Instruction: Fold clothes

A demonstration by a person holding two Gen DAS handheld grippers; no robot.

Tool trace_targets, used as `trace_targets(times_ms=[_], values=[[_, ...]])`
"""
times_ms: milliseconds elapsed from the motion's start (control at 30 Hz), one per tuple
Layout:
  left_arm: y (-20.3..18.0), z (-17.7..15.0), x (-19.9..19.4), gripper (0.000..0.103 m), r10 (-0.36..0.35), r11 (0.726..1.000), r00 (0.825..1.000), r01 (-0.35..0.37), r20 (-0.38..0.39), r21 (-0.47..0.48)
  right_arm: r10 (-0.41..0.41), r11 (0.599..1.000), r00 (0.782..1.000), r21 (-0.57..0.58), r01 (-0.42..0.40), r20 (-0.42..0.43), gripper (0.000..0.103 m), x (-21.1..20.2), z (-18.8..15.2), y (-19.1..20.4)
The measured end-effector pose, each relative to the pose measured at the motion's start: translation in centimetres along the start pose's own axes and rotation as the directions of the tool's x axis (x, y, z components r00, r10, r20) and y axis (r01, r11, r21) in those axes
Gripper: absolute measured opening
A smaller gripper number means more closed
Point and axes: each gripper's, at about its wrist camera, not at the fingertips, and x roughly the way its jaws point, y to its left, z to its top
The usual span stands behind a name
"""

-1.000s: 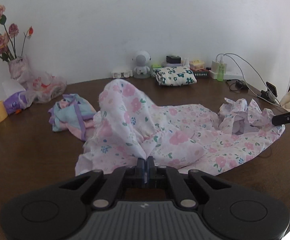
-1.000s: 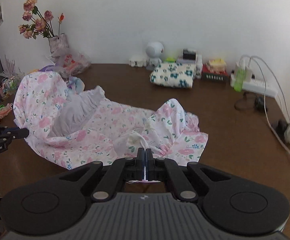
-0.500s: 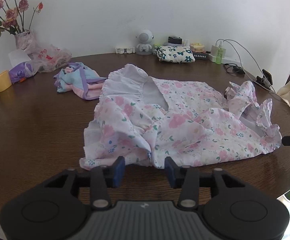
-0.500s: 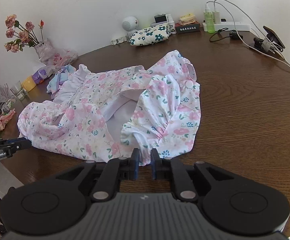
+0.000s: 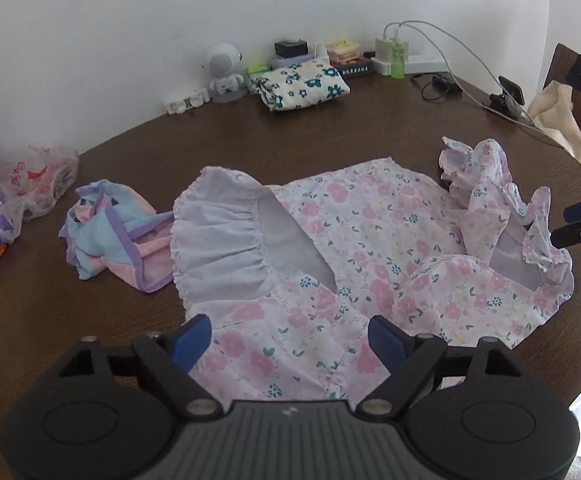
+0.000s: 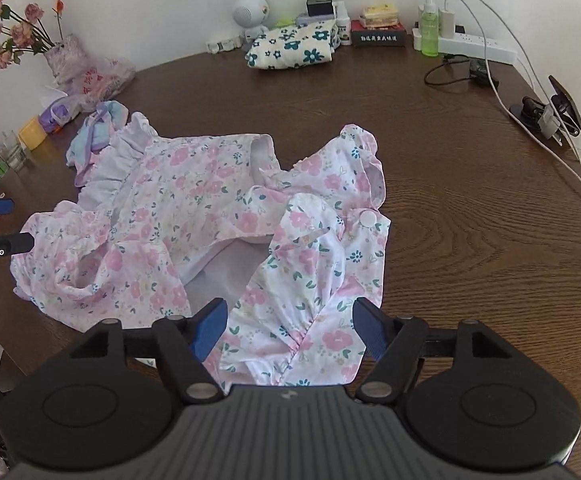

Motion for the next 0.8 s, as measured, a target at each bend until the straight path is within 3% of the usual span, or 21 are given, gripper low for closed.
trace_targets(times_ms=[200, 300, 400, 467, 500, 533, 567, 600, 633, 667, 800], values=[[0.3, 1.2, 2.8, 0.085, -0.018, 1.0, 0.987, 0.021, -0.161, 0.02, -0.04, 0.999, 0.988, -0.042, 0.034, -0.15, 0.078, 2.8, 3.4, 0.6], [0.2, 1.3, 4.2, 0.085, -0.003, 0.999, 0.974, 0.015, -0.226, 0.051, -0.111, 0.986, 0.98, -0.141, 0.088, -0.166, 0.079, 3.7, 4.1, 1.7], [0.2, 1.0, 5.4, 0.085, -0.003, 0.997, 0.963, 0.025, -0.269, 0.079, -0.118, 0.987, 0.973, -0.131, 0.093, -0.198, 0.08, 4.7, 4.8, 1.3], [0.4, 0.8, 5.8, 0.082, -0.013, 0.997, 0.96, 0.036, -0.281, 0.075, -0.114, 0.988, 0.972, -0.122, 0.09, -0.207, 0.077, 5.1, 5.0, 1.0], [0.5, 0.7, 5.8, 0.079, -0.028, 0.997, 0.958, 0.048, -0.286, 0.064, -0.113, 0.988, 0.972, -0.123, 0.089, -0.206, 0.068, 5.3, 5.0, 0.9], [0.7, 0.6, 5.8, 0.068, -0.042, 0.997, 0.956, 0.061, -0.291, 0.054, -0.113, 0.988, 0.972, -0.126, 0.089, -0.205, 0.062, 5.4, 5.0, 0.9], [0.7, 0.5, 5.8, 0.058, -0.051, 0.996, 0.953, 0.07, -0.299, 0.053, -0.108, 0.989, 0.972, -0.124, 0.083, -0.208, 0.046, 5.5, 4.9, 0.8], [0.7, 0.4, 5.8, 0.031, -0.06, 0.995, 0.95, 0.08, -0.307, 0.053, -0.093, 0.991, 0.971, -0.113, 0.069, -0.219, 0.028, 5.6, 4.8, 0.6], [0.7, 0.3, 5.7, 0.007, -0.068, 0.995, 0.947, 0.089, -0.313, 0.053, -0.085, 0.992, 0.97, -0.111, 0.061, -0.227, 0.02, 5.6, 4.7, 0.5], [0.6, 0.1, 5.5, 0.003, -0.065, 0.993, 0.952, 0.091, -0.301, 0.074, -0.078, 0.993, 0.969, -0.11, 0.053, -0.234, 0.011, 5.6, 4.6, 0.4], [0.2, -0.5, 3.5, 0.0, -0.032, 0.987, 0.978, 0.063, -0.208, 0.145, -0.058, 0.992, 0.979, -0.123, 0.034, -0.194, 0.006, 4.3, 4.2, 0.5]])
